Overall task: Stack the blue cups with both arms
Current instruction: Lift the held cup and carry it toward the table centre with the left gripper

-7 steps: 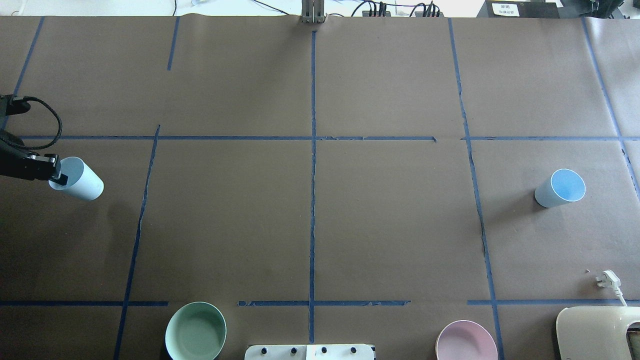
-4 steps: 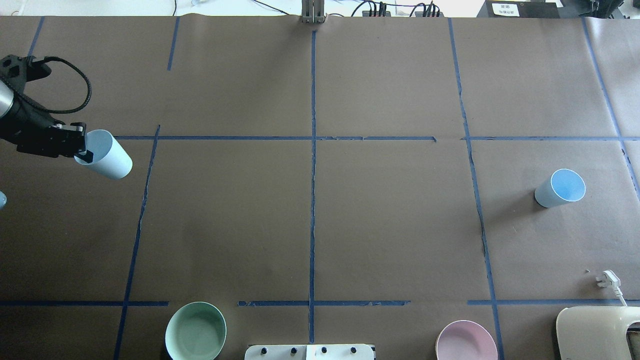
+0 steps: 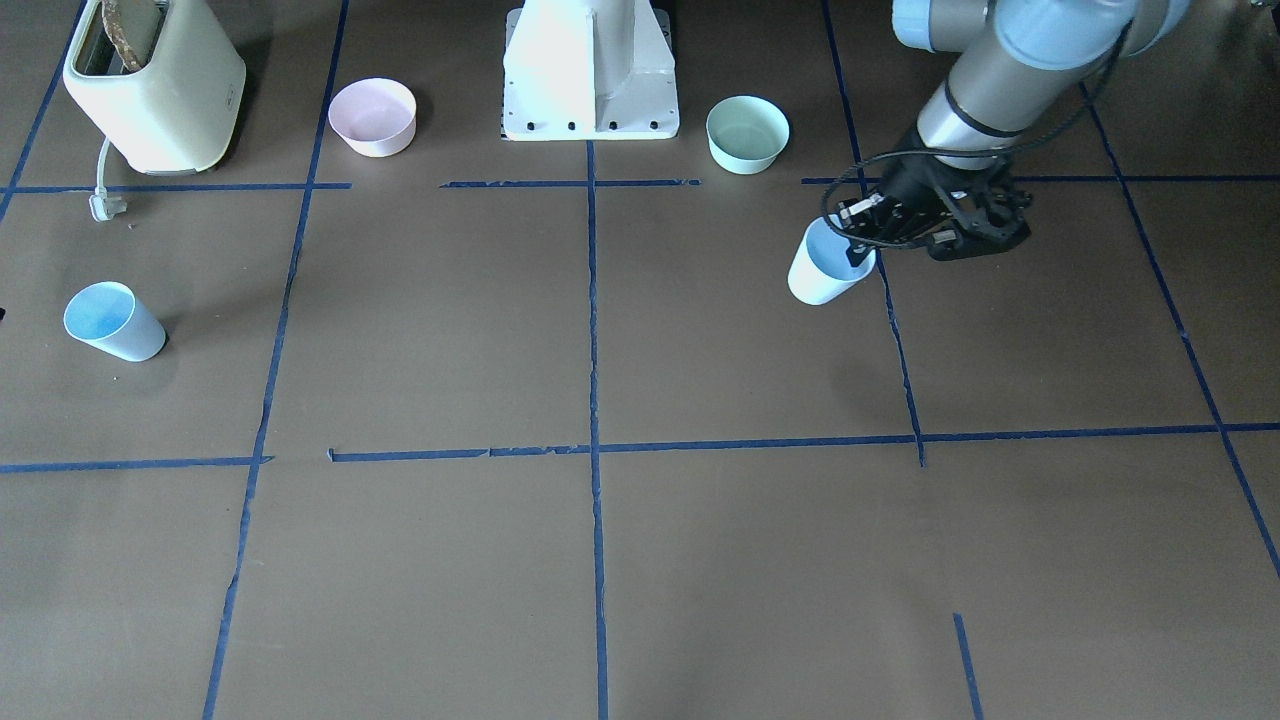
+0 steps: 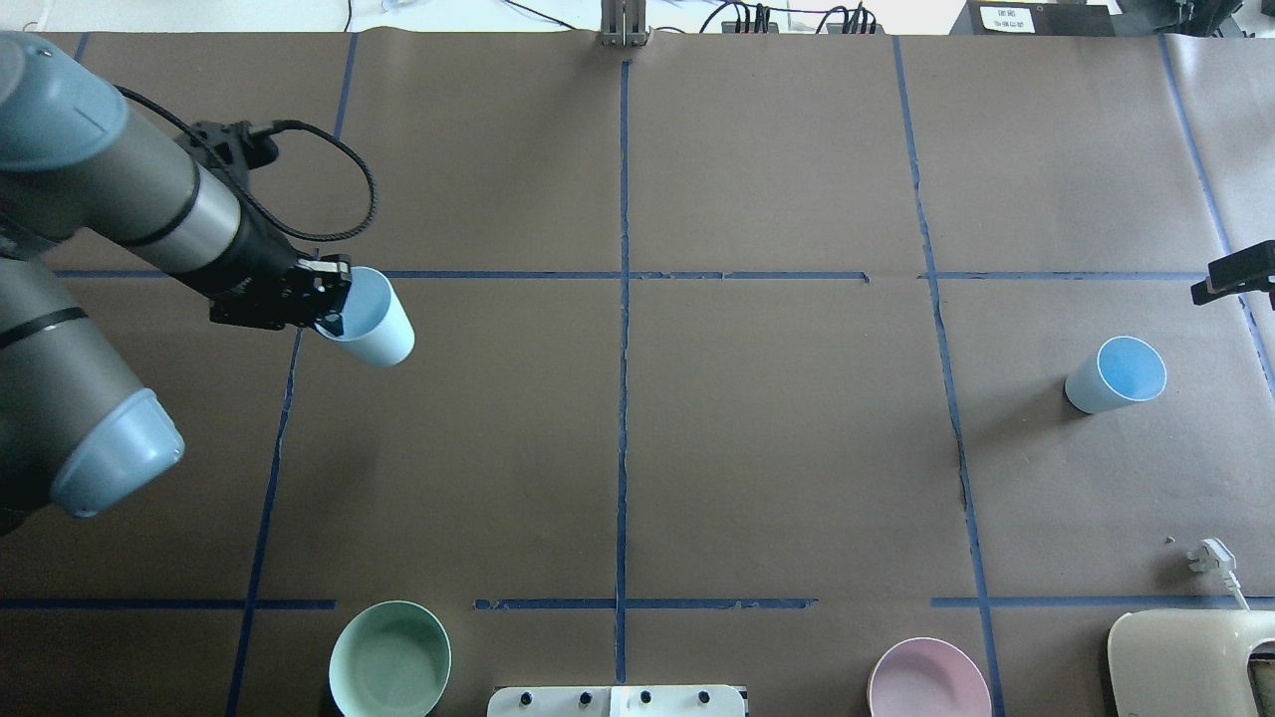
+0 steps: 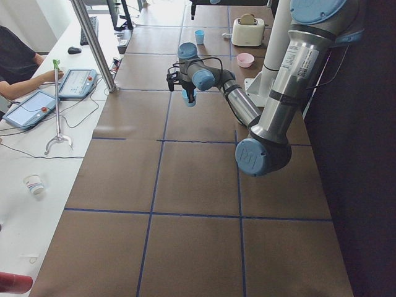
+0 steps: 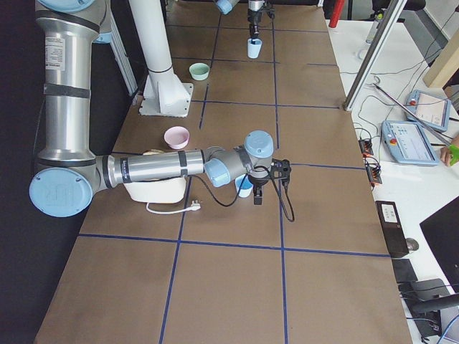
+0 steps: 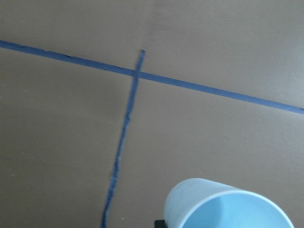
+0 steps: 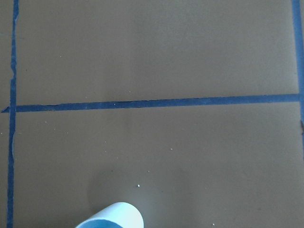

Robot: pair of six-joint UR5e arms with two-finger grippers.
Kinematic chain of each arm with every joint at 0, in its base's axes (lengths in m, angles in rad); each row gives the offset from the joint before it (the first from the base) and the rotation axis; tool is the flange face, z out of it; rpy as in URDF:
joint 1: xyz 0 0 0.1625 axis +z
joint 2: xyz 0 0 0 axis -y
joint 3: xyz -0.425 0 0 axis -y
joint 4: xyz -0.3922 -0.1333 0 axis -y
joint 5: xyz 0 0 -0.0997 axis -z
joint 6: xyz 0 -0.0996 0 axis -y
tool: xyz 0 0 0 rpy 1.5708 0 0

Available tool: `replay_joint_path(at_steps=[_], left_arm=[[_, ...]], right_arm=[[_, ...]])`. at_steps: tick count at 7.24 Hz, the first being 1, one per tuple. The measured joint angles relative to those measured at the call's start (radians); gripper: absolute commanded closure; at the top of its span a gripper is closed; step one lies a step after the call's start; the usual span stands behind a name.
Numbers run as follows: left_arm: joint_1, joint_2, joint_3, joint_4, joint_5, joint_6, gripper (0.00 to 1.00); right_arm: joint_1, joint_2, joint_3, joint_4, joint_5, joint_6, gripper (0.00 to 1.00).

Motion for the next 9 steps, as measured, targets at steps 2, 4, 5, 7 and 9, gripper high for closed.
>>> replay_joint_path(at_steps=[2,4,5,7,9], left_arm=[[0.128,-0.11,0.048,0.019,0.115,-0.105,1.0],[0.2,-0.199,0.13,0.022,0.198,-0.151,1.0],[0.216,-0.226,0.159,0.019,0.219,-0.155,1.0],[0.247,-0.295,0.229,0.013,0.255,-0.156,1.0],[0.271,-0.334,0.269,0.008,0.263,-0.155,0.98]], right_arm=[[-0.059,-0.009,-0.001,0.061,-0.022,0.073,0.0],[-0.088,-0.012,-0.015,0.071,-0.033,0.084,0.0],[-0.096,-0.013,-0.021,0.072,-0.034,0.085,0.0],[-0.103,-0.013,-0.025,0.073,-0.031,0.083,0.0],[-0.104,-0.014,-0.025,0.074,-0.028,0.083,0.0]])
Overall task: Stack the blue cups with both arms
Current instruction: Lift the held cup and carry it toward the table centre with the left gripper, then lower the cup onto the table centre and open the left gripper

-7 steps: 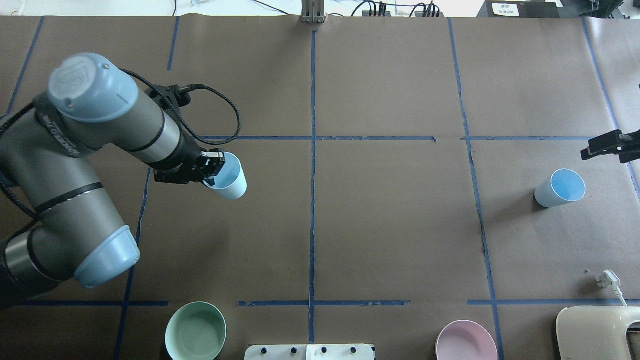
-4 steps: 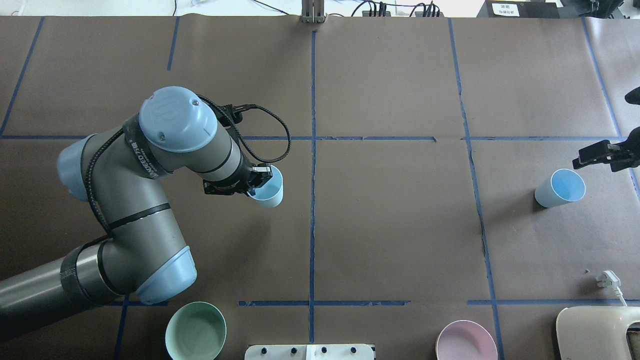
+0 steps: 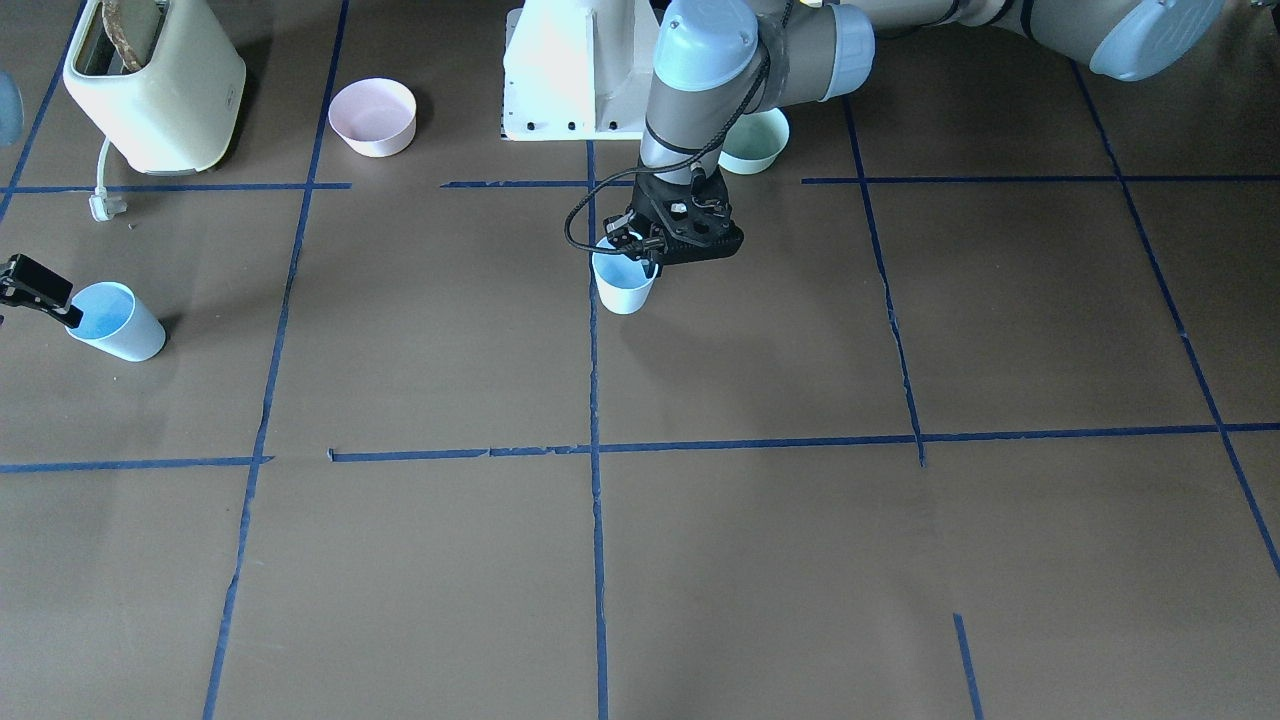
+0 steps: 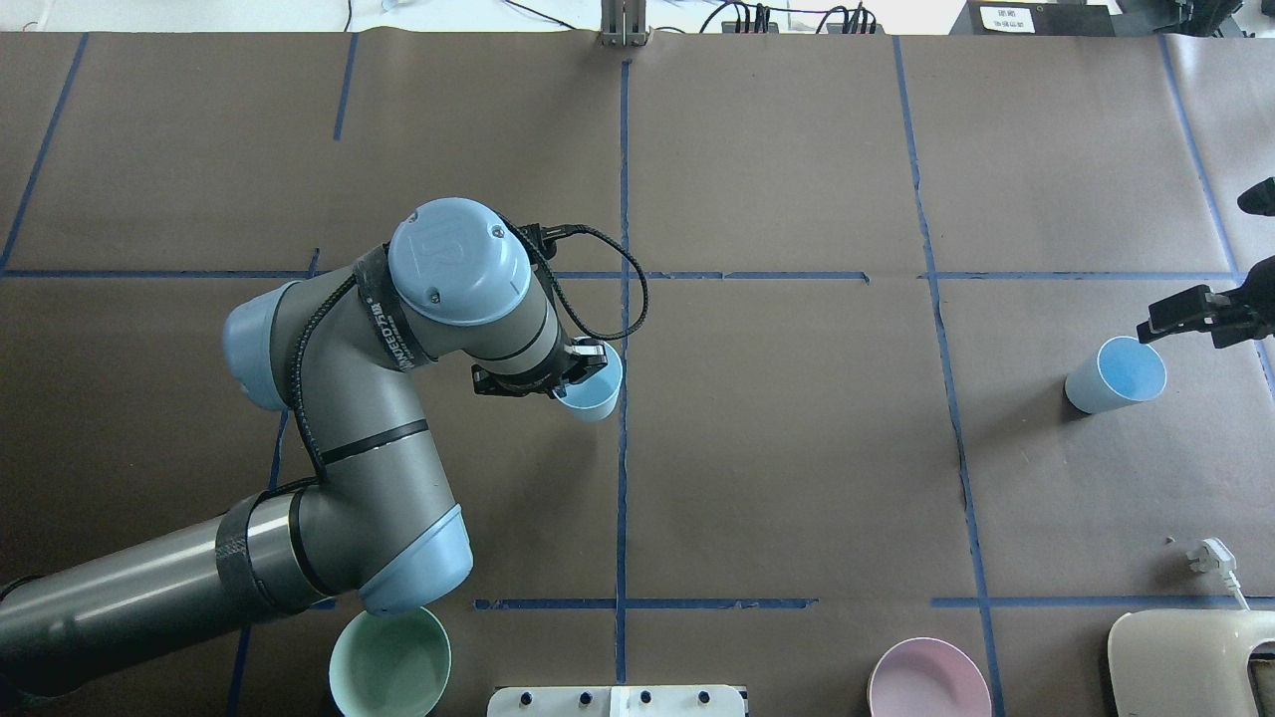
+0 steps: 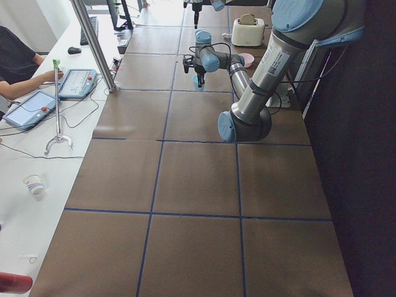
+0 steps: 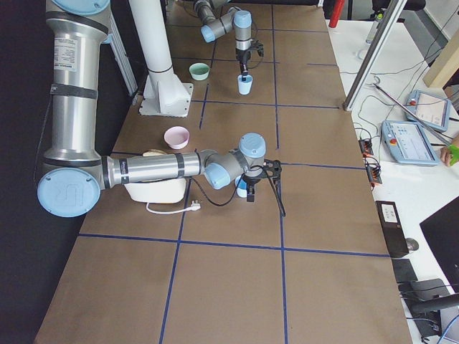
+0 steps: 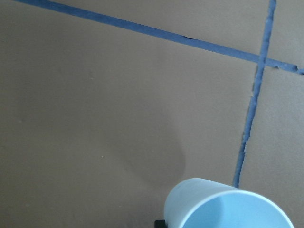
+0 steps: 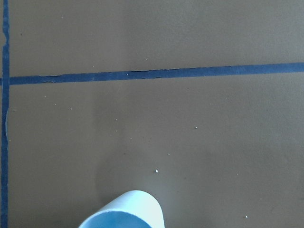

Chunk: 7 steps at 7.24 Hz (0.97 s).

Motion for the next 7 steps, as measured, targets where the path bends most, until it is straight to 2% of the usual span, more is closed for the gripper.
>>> replay_joint_path(at_steps=[3,5,6,7], left_arm=[[0.015,-0.018,0.081,-0.075,0.001,0.002,0.96],[0.026,-0.022,0.093,-0.095,0.001,0.002,0.88],[0.031,-0.022,0.093,-0.097,0.001,0.003,0.76],[0.036,-0.023,0.094,-0.099,0.001,0.004,0.39]], right_arm=[[0.0,0.001,0.001,0.0,0.003,0.0,0.0],[0.0,0.001,0.003,0.0,0.003,0.0,0.0],[0.0,0.001,0.004,0.0,0.004,0.0,0.0],[0.0,0.001,0.005,0.0,0.004,0.0,0.0]])
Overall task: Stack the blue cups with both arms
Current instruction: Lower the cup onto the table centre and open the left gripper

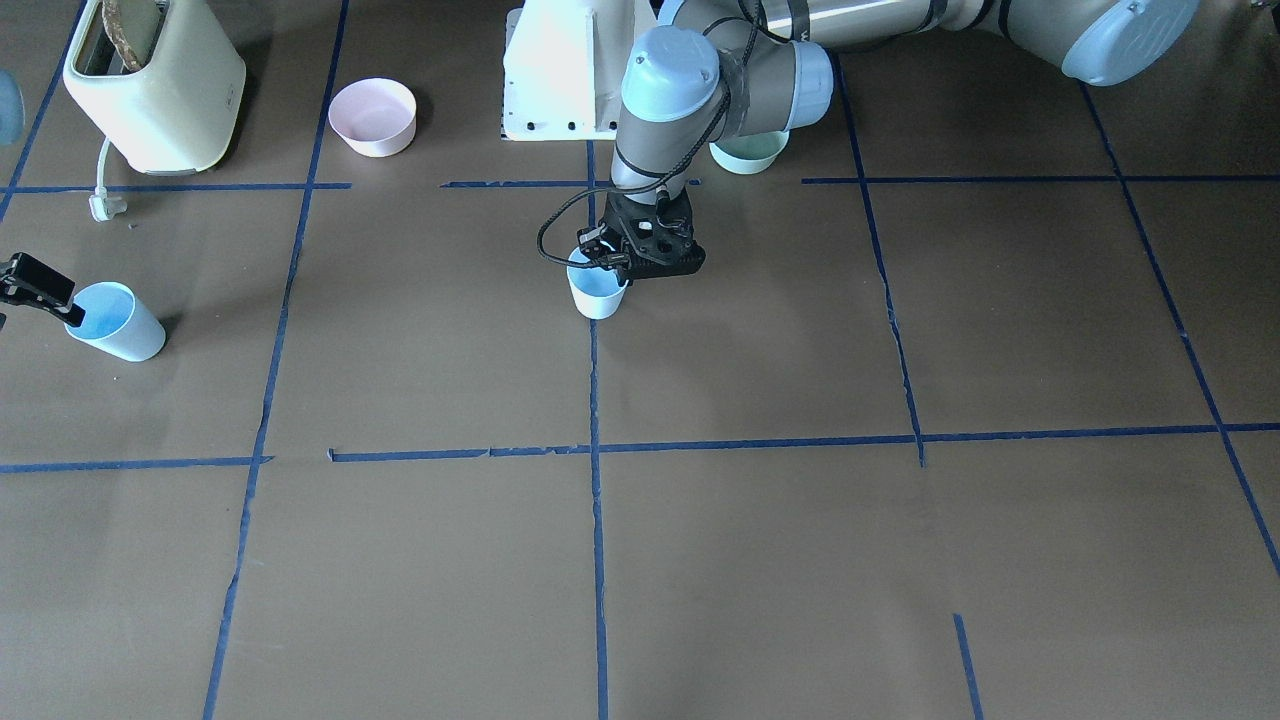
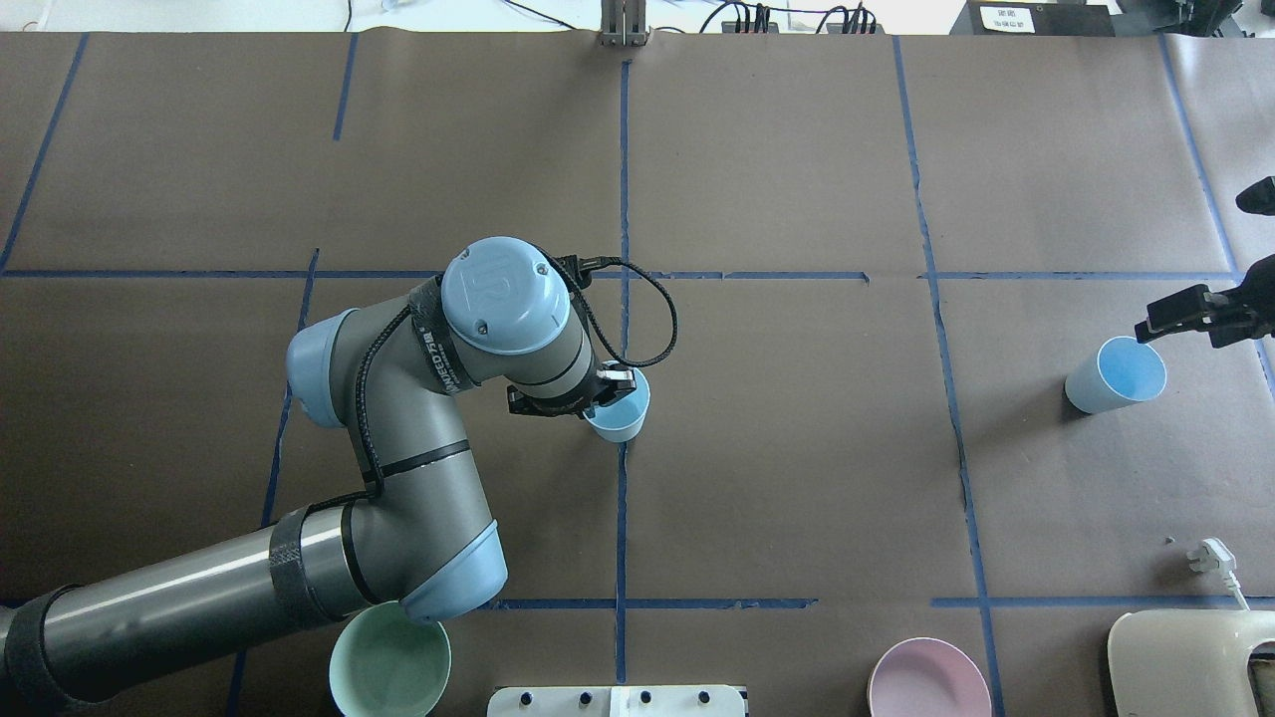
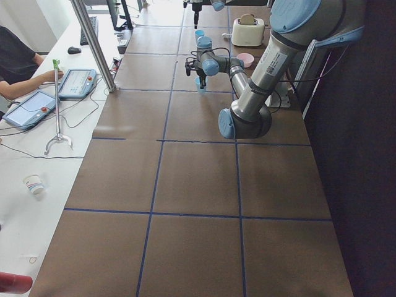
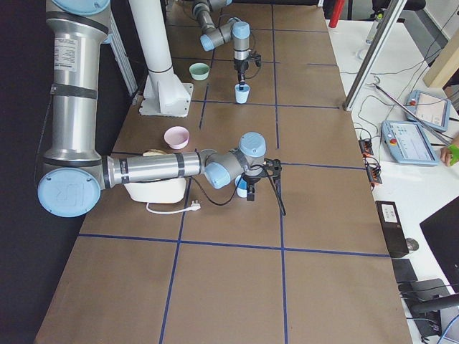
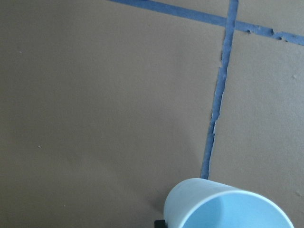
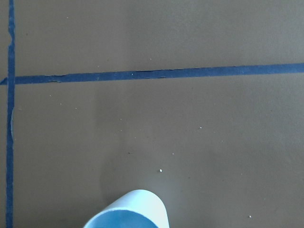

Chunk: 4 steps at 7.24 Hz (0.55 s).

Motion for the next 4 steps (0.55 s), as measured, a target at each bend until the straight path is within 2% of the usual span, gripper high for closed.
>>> replay_joint_path(at_steps=[1,2,4], left_arm=[[0.002,0.001,0.0,-0.005,0.0,0.001,0.17],[0.003,0.004,0.0,-0.015,0.0,0.003,0.01],[0.002,0.007,-0.008,-0.038,0.004,0.003,0.0]], right_arm=[[0.0,0.0,0.001,0.0,0.0,0.0,0.0],[0.0,0.0,0.002,0.0,0.0,0.0,0.0],[0.0,0.0,0.002,0.0,0.001,0.0,0.0]])
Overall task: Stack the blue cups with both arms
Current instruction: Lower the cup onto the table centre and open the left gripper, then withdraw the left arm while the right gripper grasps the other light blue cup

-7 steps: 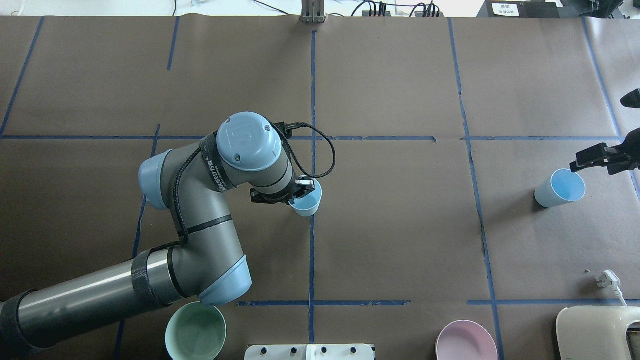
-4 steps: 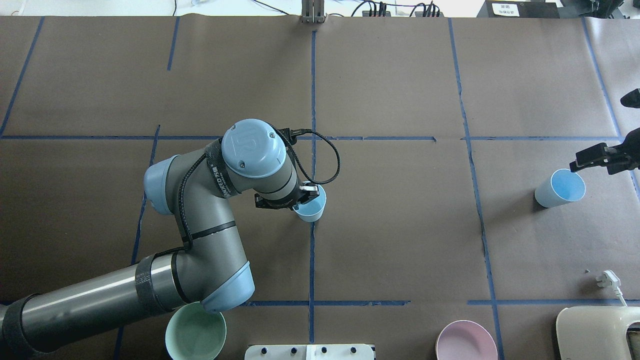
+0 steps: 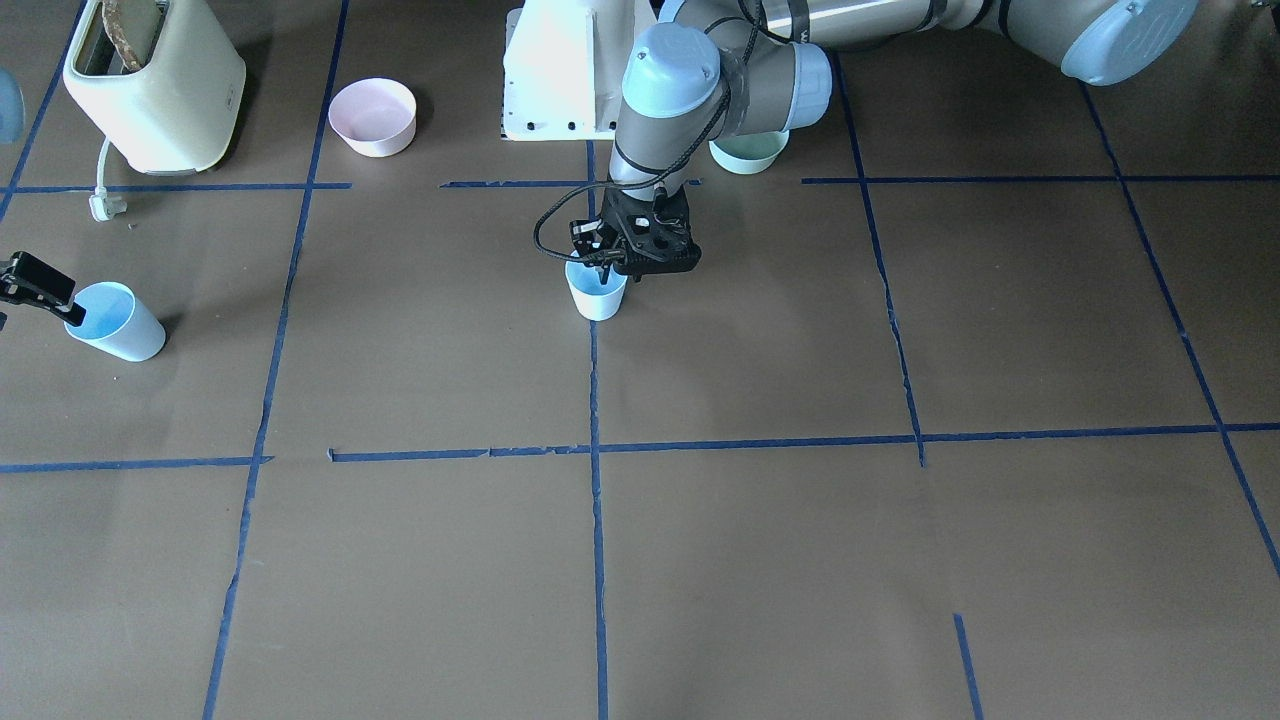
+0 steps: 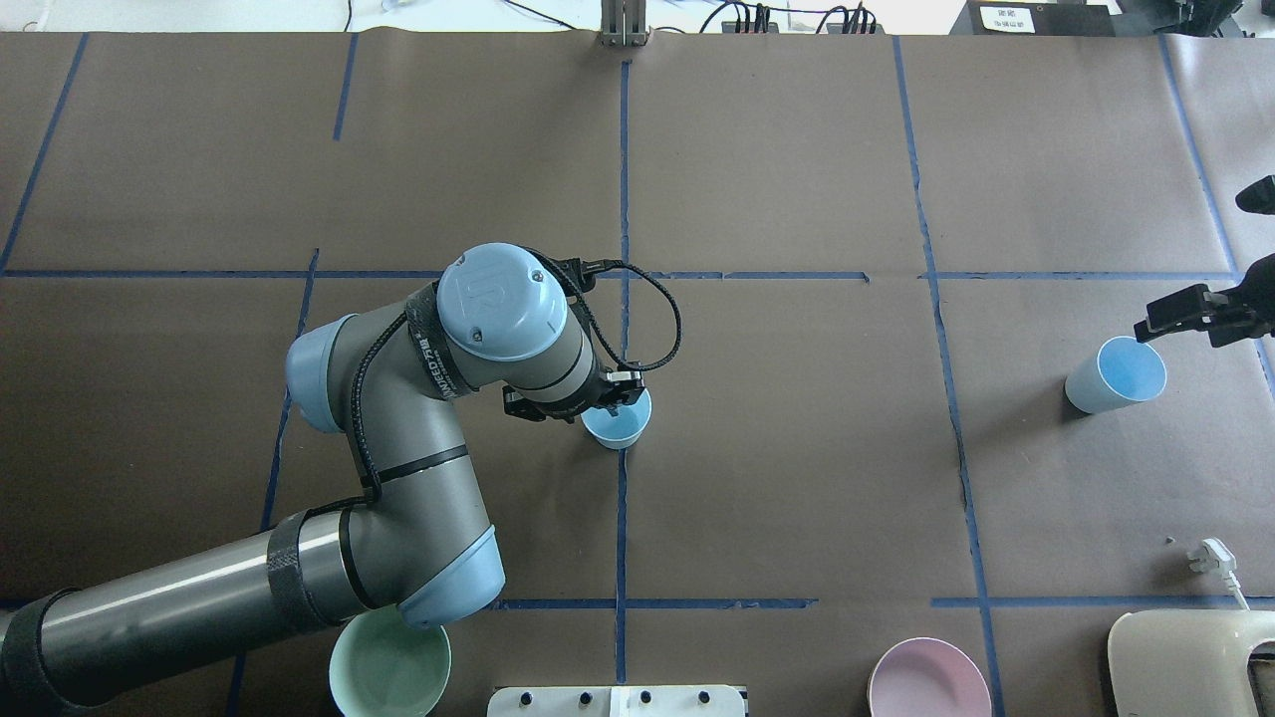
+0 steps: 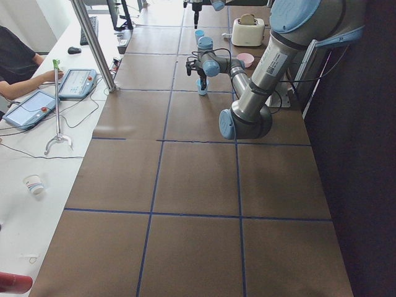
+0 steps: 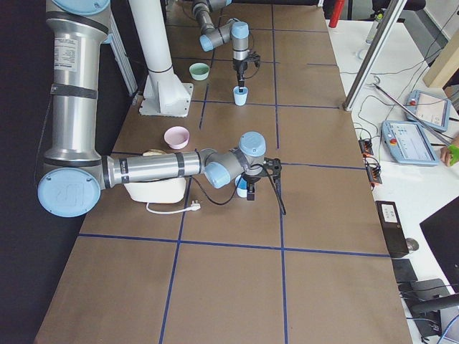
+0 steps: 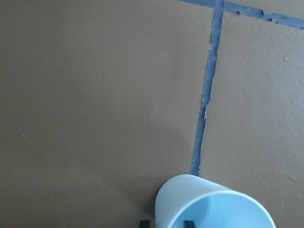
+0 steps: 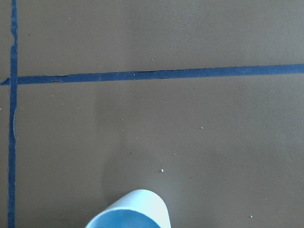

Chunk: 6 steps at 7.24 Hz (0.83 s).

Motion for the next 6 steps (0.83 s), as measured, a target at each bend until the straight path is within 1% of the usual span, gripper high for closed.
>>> replay_joint_path(at_steps=[2,3,5,6], left_arm=[[-0.021,0.001,-0.049,0.006,-0.005,-0.003,0.0],[-0.049,0.002,-0.082,0.037,-0.026,-0.003,0.0],[-0.124,0.001,-0.146,0.106,-0.127,-0.001,0.0],[-0.152,0.001,-0.162,0.117,-0.156,-0.001,0.0]], right_arm=[[-0.004,-0.001,-0.004,0.0,-0.002,0.001,0.0],[-0.015,-0.002,-0.005,0.0,-0.005,0.002,0.0],[-0.044,-0.02,-0.008,0.0,-0.011,0.003,0.0],[-0.055,-0.029,-0.009,-0.001,-0.012,0.003,0.01]])
